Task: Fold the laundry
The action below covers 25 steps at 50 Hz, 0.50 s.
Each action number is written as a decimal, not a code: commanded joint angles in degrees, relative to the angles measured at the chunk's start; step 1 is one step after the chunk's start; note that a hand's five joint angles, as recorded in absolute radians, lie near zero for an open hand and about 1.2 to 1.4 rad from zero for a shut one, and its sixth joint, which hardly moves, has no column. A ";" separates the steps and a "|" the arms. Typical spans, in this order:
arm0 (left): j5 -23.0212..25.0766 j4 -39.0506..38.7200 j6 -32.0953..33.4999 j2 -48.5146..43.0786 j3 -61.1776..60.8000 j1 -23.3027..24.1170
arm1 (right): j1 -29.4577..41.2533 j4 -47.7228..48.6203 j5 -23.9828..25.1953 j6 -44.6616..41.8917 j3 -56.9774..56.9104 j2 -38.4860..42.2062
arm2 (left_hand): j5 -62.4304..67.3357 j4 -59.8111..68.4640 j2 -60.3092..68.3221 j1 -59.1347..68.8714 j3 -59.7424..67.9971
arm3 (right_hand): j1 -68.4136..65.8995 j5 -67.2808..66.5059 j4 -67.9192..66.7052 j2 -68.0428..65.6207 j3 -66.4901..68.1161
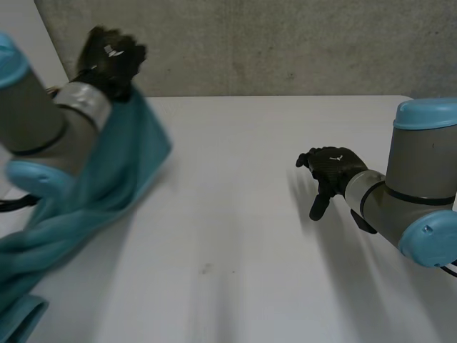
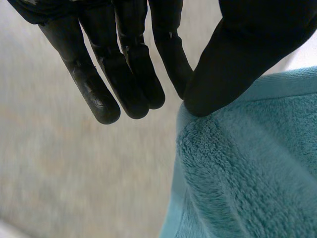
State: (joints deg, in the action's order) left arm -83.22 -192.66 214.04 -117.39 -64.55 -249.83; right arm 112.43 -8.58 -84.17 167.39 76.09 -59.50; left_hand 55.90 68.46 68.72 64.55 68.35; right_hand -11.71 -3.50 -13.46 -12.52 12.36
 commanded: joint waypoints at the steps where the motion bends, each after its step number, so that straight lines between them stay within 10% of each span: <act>1: 0.16 -17.12 -0.99 -7.41 7.42 10.15 | -0.19 -0.03 -0.12 0.04 -0.16 -0.18 | 14.10 11.54 11.28 15.45 11.65 | 1.71 3.50 3.46 2.52 -2.36; 15: 10.96 -31.28 -11.27 -10.23 -4.96 14.90 | -0.19 -0.12 -0.38 0.04 -0.68 -1.23 | 14.10 11.54 11.28 15.45 11.65 | 1.71 3.50 3.46 2.52 -2.36; 20: 12.03 -31.81 -11.54 -9.27 -9.79 14.82 | -0.28 -0.03 -1.17 0.21 -0.77 -1.41 | -55.90 -58.46 -58.72 -54.55 -58.35 | 1.71 3.50 3.46 2.52 -2.36; 25: 11.50 -31.82 -11.80 -3.83 -14.36 12.89 | -0.54 1.20 -5.56 0.30 -0.95 -1.50 | -55.90 -58.46 -58.72 -54.55 -58.35 | 1.71 3.50 3.46 2.52 -2.36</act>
State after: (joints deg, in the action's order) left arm -71.65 -224.38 202.32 -127.25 -71.70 -234.83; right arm 112.18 -8.66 -84.91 167.52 75.37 -60.87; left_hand 10.49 21.59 21.09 15.10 22.40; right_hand -11.71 -3.50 -13.46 -12.52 12.36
